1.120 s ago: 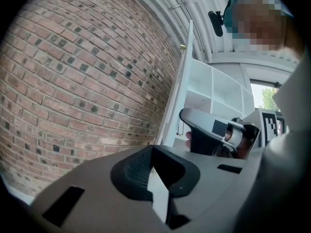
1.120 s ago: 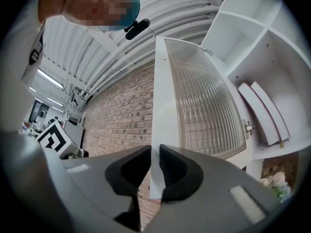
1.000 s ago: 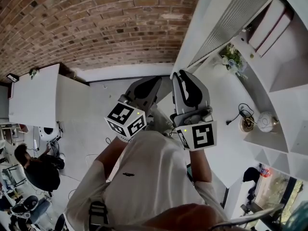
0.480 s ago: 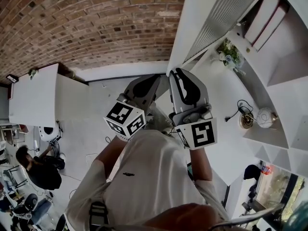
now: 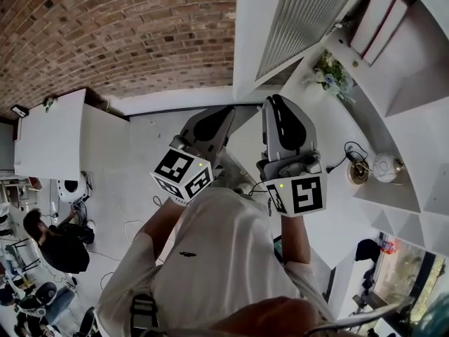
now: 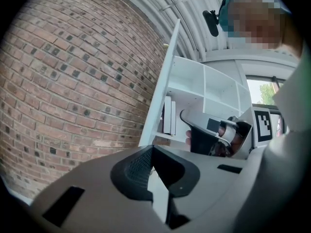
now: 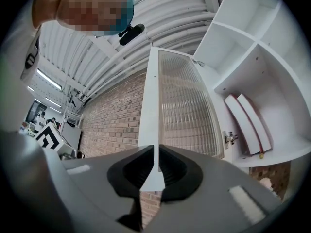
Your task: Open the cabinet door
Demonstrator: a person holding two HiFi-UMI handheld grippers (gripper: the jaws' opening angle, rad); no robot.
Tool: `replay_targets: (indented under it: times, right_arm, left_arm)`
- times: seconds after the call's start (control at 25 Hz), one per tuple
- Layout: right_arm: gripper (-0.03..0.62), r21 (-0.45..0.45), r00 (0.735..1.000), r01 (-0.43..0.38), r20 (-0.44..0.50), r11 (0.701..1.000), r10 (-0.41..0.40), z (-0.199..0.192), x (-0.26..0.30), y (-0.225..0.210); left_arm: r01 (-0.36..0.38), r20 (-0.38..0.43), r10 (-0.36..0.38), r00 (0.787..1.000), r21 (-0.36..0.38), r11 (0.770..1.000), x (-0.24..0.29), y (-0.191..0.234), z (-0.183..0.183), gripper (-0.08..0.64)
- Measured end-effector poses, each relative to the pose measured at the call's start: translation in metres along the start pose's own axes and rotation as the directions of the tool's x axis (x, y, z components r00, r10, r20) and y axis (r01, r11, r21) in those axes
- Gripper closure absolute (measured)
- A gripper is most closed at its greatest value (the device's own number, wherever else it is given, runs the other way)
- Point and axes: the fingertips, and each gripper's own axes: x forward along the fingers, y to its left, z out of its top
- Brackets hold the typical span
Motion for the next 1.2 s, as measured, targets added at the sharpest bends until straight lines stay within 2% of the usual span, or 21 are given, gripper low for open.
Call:
replay_targets:
  times: [0.56,0.84,1.2]
  right_arm:
    - [0.566,-0.052,0.996,0.089,0.006,0.995,-0.089,0.012,-0.061,-0.043]
    - [0.569,-0.072,0.988,0.154,0.002,0.986,-0.154,0.017,-0.09,-0.066]
    - [0.572,-0.107,0.961,0.277,0.014,0.955,-0.277,0.027,-0.133,-0.098]
  left_arm:
    - [0.103,0.019,-0.103,0.994,0.014,0.995,0.035,-0.064,-0.01,0.551]
    - [0.165,0.002,-0.165,0.986,0.019,0.986,0.051,-0.092,-0.018,0.551]
    - [0.273,-0.033,-0.272,0.962,0.03,0.962,0.075,-0.134,-0.031,0.551]
